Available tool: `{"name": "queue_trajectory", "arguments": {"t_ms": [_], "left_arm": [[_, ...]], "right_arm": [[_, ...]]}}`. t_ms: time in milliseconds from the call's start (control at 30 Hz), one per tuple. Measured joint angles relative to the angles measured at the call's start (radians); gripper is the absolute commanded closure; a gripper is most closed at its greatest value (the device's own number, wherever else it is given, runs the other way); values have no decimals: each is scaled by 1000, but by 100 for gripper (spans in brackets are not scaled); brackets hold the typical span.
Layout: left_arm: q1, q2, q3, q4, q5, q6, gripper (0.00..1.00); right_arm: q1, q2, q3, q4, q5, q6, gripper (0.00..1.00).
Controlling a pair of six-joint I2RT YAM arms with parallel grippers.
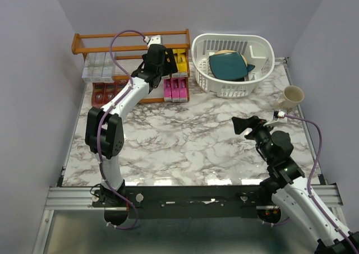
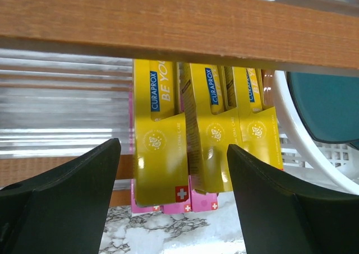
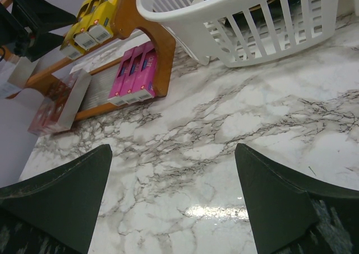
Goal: Place and organize the toothpastes onto the shelf
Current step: Place the toothpaste on the shelf.
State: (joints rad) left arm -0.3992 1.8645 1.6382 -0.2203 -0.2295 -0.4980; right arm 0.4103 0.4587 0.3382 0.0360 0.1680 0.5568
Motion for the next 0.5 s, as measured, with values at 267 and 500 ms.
{"name": "queue_trajectory", "arguments": {"t_ms": [267,500], "left_arm": [[0,55,75,-7,57,4,12],[1,55,84,-8,94,4,10]], "right_arm": [[0,-1,0,0,0,0,1],[0,-1,0,0,0,0,1]]}}
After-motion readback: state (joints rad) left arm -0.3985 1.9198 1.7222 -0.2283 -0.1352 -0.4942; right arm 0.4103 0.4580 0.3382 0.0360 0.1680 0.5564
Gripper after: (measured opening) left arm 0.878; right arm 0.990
